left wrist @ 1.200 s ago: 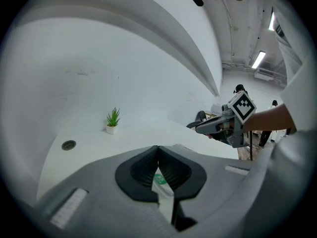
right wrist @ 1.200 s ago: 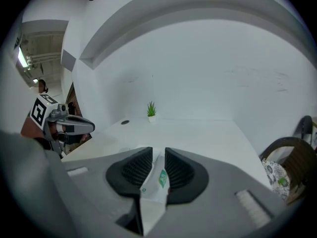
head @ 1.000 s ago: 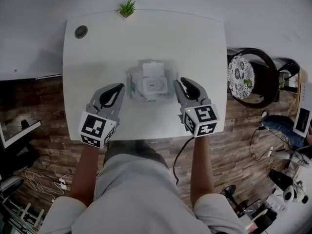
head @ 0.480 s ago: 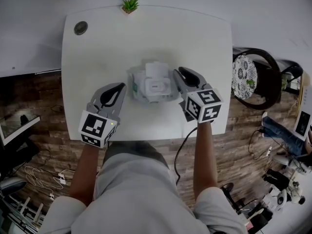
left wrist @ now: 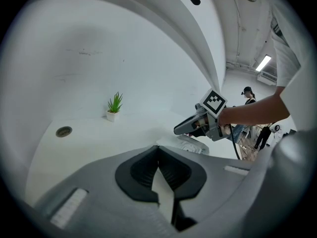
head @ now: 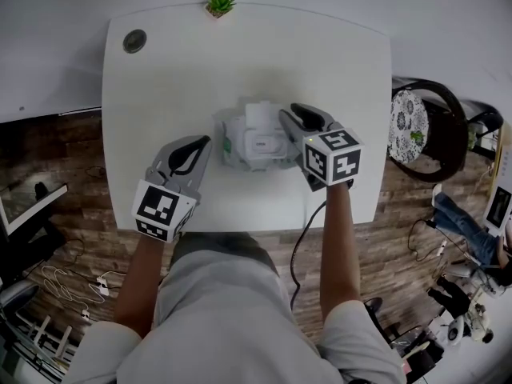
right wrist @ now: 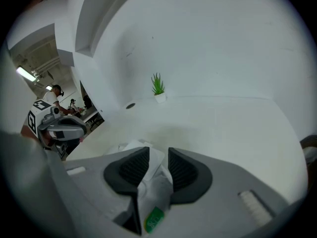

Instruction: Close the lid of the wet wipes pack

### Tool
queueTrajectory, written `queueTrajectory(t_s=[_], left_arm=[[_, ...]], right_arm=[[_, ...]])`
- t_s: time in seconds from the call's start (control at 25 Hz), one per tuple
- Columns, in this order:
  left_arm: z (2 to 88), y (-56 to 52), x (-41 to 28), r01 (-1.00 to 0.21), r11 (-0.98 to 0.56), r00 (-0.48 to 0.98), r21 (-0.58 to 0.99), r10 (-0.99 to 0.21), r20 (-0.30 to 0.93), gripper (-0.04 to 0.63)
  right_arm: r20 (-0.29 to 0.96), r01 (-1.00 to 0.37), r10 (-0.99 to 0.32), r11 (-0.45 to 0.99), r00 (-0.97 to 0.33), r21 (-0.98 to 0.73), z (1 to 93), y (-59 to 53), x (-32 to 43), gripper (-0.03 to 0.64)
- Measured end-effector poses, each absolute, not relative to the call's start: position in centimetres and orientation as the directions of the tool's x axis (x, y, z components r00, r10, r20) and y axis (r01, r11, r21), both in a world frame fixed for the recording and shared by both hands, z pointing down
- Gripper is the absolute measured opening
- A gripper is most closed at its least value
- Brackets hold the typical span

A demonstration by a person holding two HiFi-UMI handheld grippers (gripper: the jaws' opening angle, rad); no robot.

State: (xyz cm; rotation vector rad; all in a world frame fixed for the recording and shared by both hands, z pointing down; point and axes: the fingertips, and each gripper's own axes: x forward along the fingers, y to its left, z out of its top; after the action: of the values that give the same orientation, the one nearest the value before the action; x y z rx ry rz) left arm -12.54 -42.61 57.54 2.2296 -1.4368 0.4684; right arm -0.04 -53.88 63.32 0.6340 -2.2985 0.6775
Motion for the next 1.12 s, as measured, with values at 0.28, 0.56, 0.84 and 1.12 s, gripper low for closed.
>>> queueTrajectory(t_s=[0.28, 0.56, 0.84, 1.12], left_arm=[[58.2, -42.5, -12.2, -0.906, -0.372, 0.422, 0.202, -0.752, 0.506, -0.002], [58.4, -42.7, -12.8, -0.907, -0.365, 0.421, 0.211, -0.751, 0.509, -0.002], [58.6, -43.0, -13.2, -0.907, -0.363, 0.421, 0.214, -0.751, 0.510, -0.002], [58.3, -43.1, -12.6, -0.901, -0.377, 0.432, 0.213, -0.747, 0.504, -0.002]], right_arm=[[0.731, -0.609, -0.226, 0.729, -0.644, -0.311, 64.7, -54.6, -0.3, 0.133], [0.770, -0.592, -0.154, 0.735, -0.620, -0.330, 65.6, -54.7, -0.7, 0.152], [0.764, -0.570, -0.130, 0.746, -0.632, -0.344, 65.7, -54.3, -1.2, 0.145], [0.771, -0.512, -0.098, 0.798, -0.630, -0.317, 65.4, -53.5, -1.3, 0.115]])
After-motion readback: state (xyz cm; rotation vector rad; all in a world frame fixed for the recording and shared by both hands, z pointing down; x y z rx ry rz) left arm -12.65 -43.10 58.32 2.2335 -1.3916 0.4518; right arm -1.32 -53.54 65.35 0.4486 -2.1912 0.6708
